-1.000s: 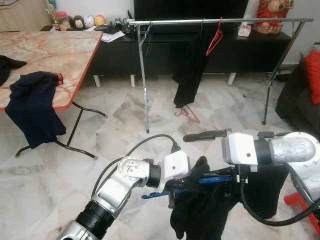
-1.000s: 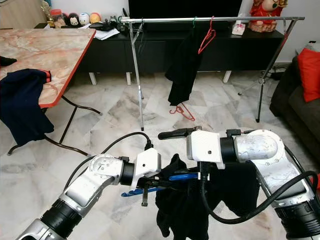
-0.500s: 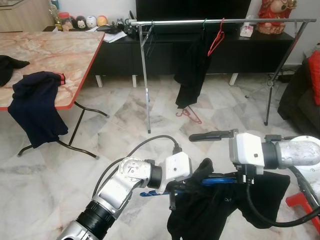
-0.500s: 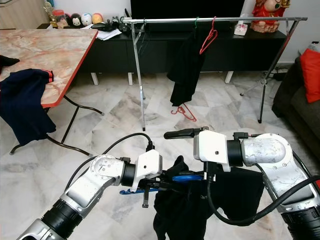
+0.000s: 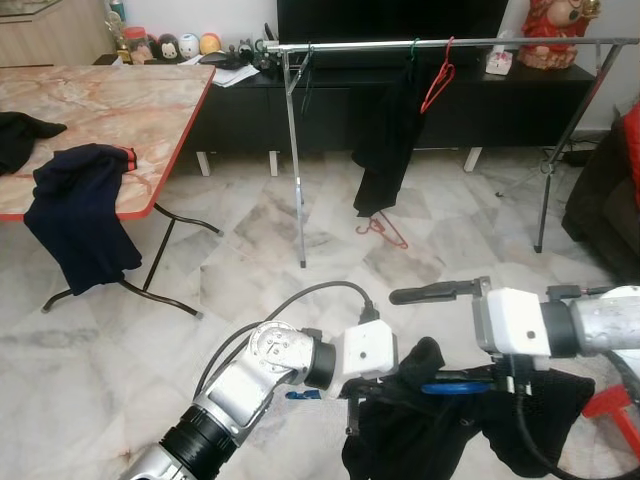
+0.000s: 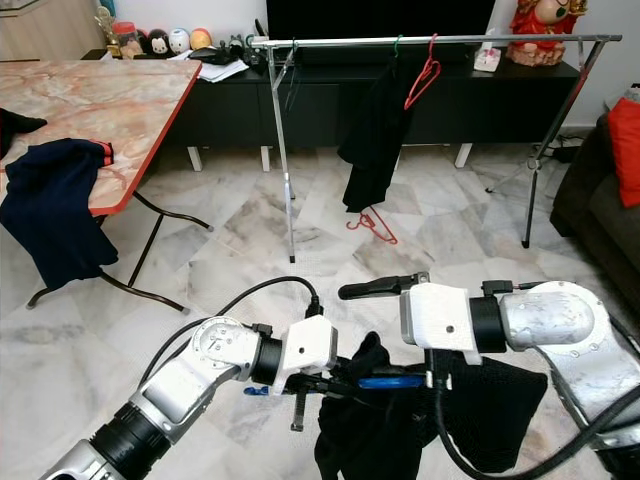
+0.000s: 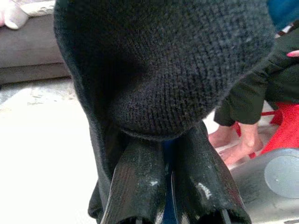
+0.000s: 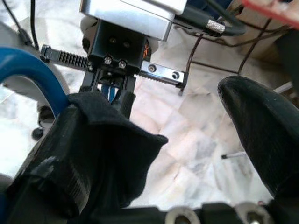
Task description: Hang hanger
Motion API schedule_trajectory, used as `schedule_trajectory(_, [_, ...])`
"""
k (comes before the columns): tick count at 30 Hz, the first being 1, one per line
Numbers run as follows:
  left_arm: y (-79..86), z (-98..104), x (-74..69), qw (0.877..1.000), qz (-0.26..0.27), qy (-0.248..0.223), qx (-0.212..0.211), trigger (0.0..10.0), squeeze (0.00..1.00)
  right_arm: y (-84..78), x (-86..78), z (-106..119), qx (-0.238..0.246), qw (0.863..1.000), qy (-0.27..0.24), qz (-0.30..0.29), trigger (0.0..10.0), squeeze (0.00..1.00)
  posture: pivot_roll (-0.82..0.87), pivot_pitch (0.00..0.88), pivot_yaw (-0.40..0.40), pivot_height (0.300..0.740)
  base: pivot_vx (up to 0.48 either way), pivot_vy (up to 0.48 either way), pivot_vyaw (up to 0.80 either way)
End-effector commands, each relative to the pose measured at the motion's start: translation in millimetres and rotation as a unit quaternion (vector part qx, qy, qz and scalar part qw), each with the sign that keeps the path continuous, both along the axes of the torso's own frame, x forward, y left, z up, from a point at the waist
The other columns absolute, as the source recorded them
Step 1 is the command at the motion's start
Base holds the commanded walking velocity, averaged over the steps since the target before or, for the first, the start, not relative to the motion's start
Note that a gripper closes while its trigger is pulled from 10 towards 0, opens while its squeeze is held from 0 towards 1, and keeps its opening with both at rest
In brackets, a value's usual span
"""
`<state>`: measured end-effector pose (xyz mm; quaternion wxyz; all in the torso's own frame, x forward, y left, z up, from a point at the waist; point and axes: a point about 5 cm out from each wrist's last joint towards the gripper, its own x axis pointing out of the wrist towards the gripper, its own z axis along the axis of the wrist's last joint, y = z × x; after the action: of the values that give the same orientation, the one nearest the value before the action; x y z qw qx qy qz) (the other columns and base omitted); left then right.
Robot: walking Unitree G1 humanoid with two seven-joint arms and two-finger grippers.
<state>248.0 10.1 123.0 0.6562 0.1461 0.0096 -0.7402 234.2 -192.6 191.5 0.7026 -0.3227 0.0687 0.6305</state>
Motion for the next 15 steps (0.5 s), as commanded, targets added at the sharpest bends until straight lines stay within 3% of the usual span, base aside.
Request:
schedule_trajectory(1, [48.5,37.2,48.4,0.981,0.176,-0.044,-0.065,10.0,0.00,6.2,-48.6,-55.5,-0.080,0.964,0.207,0.146,10.0,0.00,-0.12,0.011,0.001,0.740,0.000,0.000,0.00])
schedule_trajectory(8, [44.2,36.3,48.3,0.980,0.181,-0.043,-0.071,10.0,0.00,6.9,-56.8,-76.7,-0.076,0.954,0.251,0.143,10.0,0.00,-0.12,0.008,-0.006,0.740,0.000,0.000,0.00])
schedule_trajectory(15, [45.3,39.9,52.1,0.975,0.201,-0.051,-0.080,10.0,0.00,8.0,-78.6,-103.0,-0.090,0.929,0.318,0.167,10.0,0.00,-0.12,0.024,-0.034,0.740,0.000,0.000,0.00])
